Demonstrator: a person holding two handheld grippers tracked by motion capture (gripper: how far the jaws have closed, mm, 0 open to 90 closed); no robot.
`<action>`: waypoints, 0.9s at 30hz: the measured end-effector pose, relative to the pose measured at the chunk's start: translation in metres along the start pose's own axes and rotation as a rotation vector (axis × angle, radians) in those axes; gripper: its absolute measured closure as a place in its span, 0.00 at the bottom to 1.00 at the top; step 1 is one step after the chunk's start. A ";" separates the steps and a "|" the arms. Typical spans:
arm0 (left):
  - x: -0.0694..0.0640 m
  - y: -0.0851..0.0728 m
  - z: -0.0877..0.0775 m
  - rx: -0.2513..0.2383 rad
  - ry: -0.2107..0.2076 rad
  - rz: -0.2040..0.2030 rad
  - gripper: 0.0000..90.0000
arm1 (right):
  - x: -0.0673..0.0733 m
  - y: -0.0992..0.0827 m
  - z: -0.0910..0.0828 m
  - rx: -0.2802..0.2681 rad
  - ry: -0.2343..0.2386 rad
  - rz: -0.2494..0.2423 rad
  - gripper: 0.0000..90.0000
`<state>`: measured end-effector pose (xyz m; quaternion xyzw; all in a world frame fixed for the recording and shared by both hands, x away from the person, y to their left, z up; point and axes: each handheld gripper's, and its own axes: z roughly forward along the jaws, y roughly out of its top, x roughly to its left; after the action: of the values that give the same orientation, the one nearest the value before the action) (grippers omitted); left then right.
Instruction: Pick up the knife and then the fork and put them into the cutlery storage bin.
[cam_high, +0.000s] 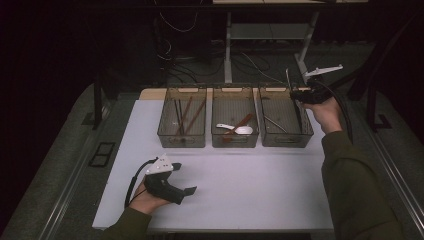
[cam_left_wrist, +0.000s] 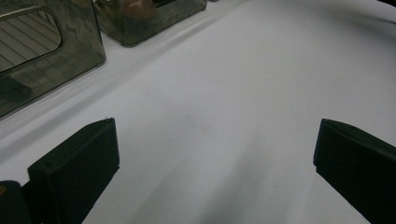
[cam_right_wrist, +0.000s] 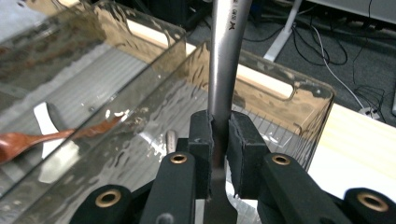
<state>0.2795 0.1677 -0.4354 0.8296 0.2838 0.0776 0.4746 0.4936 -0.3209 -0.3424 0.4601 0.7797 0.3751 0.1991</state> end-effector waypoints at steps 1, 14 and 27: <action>0.000 0.000 0.000 -0.001 0.000 0.000 0.00 | 0.000 0.000 0.001 0.006 -0.003 -0.002 0.89; -0.001 0.000 0.000 0.000 -0.005 0.002 0.00 | -0.002 -0.006 0.017 0.133 0.003 -0.010 0.89; -0.002 0.002 0.000 -0.003 -0.008 0.006 0.00 | 0.001 -0.007 0.036 0.230 0.031 -0.013 0.89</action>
<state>0.2788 0.1659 -0.4340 0.8300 0.2792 0.0763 0.4769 0.5128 -0.3080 -0.3709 0.4690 0.8235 0.2892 0.1351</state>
